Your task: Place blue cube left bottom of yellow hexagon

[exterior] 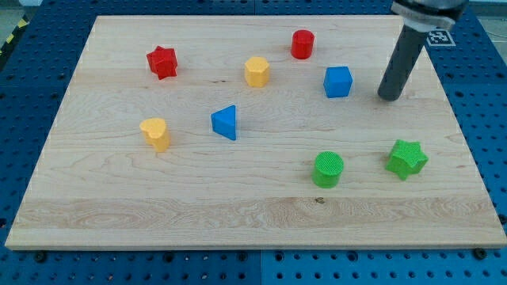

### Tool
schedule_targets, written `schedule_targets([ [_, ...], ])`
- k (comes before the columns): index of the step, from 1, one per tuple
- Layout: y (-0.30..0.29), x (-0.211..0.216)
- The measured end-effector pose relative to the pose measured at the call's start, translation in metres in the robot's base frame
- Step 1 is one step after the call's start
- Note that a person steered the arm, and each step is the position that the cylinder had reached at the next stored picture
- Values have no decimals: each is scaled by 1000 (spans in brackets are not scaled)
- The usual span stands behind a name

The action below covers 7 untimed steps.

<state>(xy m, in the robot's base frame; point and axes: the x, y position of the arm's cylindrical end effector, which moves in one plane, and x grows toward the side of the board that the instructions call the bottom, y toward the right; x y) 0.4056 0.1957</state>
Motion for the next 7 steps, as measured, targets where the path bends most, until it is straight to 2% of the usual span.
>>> schedule_targets([
  [2, -48, 1],
  [3, 19, 1],
  [4, 42, -34],
  [5, -1, -45],
  [6, -53, -18],
  [7, -96, -13],
])
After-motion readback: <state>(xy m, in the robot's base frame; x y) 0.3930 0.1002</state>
